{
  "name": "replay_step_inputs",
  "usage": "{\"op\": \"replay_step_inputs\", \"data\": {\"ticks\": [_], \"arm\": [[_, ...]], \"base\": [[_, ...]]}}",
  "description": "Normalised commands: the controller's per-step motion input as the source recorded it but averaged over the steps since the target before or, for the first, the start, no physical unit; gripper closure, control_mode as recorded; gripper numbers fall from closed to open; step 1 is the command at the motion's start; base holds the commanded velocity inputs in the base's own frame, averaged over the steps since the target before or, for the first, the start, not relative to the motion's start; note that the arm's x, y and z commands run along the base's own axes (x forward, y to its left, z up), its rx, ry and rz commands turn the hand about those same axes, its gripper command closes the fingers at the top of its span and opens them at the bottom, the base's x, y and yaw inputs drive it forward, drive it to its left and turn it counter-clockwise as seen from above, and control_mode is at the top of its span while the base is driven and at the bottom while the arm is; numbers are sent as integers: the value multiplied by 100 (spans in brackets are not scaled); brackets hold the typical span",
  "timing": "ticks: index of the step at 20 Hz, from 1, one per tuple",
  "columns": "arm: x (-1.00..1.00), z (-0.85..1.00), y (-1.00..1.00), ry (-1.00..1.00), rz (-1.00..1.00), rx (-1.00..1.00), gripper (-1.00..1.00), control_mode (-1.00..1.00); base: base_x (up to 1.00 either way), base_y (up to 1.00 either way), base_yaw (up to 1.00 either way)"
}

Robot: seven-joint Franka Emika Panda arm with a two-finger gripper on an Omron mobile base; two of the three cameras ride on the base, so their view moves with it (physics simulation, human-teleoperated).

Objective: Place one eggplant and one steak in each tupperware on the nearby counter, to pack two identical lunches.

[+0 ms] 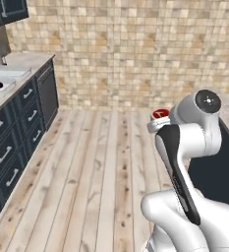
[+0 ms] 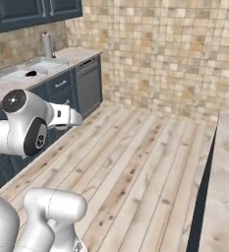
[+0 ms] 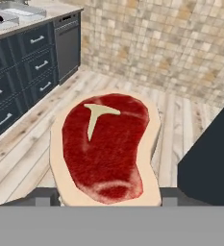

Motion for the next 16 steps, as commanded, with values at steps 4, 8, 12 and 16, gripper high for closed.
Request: {"op": "replay_step_inputs", "data": {"ticks": [4,8,12,16], "arm": [[0,0,0,0,0,0,100,100],[0,0,0,0,0,0,100,100],[0,0,0,0,0,0,100,100],[0,0,0,0,0,0,100,100]], "base": [[100,1,31],[100,0,38],[100,0,36],[100,0,38]]}}
